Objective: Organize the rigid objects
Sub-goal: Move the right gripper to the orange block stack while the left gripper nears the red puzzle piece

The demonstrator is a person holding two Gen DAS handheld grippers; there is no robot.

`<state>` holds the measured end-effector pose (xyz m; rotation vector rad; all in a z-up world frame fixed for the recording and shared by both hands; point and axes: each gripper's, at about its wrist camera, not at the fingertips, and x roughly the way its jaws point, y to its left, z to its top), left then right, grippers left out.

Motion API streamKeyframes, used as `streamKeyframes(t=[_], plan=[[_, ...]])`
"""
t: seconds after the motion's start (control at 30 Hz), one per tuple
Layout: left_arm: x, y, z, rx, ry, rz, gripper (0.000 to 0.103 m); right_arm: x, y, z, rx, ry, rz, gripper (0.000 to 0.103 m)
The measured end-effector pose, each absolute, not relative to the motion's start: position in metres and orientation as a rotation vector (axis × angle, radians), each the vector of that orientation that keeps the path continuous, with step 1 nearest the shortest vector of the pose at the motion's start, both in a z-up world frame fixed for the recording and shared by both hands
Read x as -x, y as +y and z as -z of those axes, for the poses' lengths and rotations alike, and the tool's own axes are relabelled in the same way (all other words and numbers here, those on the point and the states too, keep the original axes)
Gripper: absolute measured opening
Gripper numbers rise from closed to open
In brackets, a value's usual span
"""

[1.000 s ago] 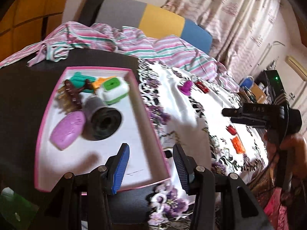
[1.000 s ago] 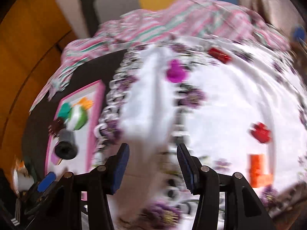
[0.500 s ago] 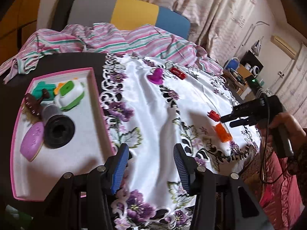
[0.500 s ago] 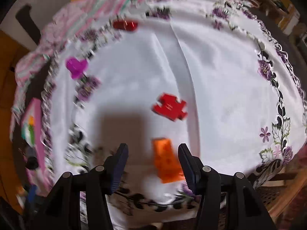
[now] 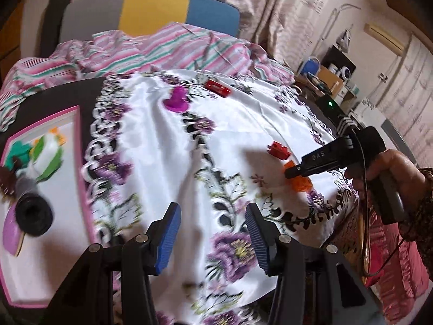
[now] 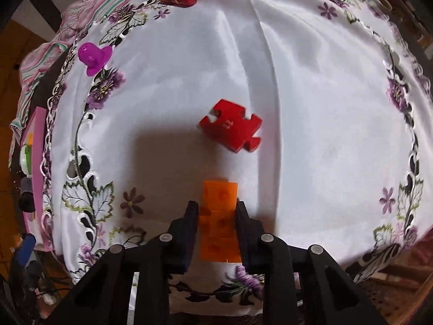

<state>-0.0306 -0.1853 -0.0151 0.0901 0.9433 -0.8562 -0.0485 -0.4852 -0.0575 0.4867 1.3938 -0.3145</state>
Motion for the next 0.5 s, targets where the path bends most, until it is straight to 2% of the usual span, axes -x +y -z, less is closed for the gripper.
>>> streamKeyframes(t=[0.27, 0.5], plan=[[0.025, -0.263, 0.02, -0.203, 0.969, 0.932, 0.05, 0.05, -0.535, 0.043, -0.506, 1.256, 0.429, 0.028], [0.019, -0.326, 0.032, -0.264, 1.007, 0.983, 0.051, 0.058, -0.582, 0.04, -0.717, 1.135, 0.521, 0.027]])
